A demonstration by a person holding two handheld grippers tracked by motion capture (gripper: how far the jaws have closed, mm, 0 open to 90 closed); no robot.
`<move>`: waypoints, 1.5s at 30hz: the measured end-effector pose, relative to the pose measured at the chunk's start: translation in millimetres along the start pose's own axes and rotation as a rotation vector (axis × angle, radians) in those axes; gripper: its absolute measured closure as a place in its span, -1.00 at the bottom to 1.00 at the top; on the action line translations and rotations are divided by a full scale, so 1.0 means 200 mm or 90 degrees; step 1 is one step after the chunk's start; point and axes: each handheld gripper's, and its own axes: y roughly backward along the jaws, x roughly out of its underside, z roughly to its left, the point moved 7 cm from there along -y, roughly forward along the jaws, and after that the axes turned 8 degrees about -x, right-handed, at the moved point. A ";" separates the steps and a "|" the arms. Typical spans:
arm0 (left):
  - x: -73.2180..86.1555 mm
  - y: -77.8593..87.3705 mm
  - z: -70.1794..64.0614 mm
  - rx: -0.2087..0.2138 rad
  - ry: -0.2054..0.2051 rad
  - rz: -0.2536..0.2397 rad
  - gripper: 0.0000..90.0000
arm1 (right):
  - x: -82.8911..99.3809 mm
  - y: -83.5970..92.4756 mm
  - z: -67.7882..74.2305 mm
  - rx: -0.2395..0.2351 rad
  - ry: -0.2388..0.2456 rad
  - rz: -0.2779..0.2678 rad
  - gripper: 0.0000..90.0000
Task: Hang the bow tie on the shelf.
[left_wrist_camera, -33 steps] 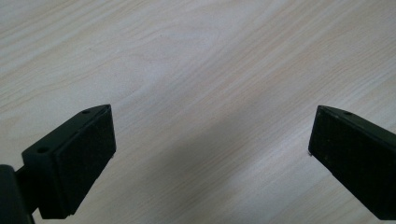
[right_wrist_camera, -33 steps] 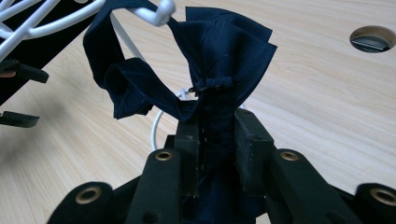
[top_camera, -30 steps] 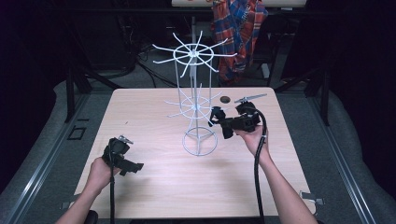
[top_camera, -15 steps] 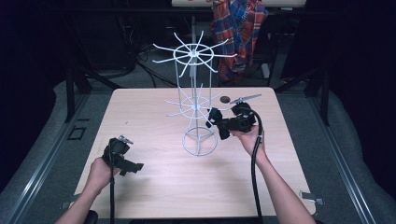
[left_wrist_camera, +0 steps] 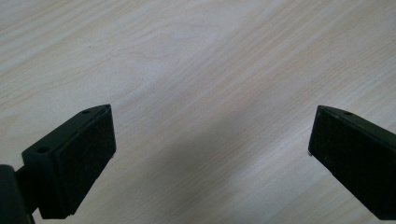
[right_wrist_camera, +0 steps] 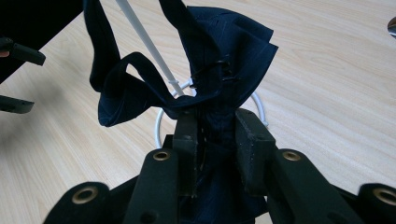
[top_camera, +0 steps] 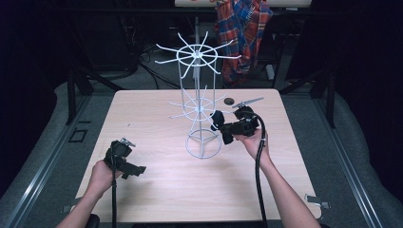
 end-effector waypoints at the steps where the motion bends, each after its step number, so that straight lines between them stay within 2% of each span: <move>1: 0.00 0.00 0.00 0.001 0.001 0.000 -0.98 | 0.00 0.00 0.00 0.001 0.000 0.000 0.58; 21: 0.00 0.00 0.00 0.001 -0.001 0.001 -0.98 | 0.01 0.00 0.01 -0.002 0.002 0.008 0.40; 24: 0.00 0.00 0.00 0.000 0.000 0.000 -0.98 | 0.01 0.01 0.02 0.010 0.013 0.015 0.31; 32: 0.00 0.00 0.00 0.001 0.000 -0.001 -0.98 | 0.00 0.02 0.03 0.009 0.021 0.016 0.08; 33: 0.00 0.00 0.00 0.001 0.000 -0.001 -0.98 | 0.00 0.03 0.03 0.010 0.026 0.023 0.05; 44: 0.00 0.00 0.00 0.002 -0.001 -0.001 -0.98 | 0.00 0.09 0.06 0.032 0.045 0.016 -0.19; 45: 0.00 0.00 0.00 0.002 0.000 -0.002 -0.98 | 0.00 0.10 0.06 0.030 0.051 0.024 -0.22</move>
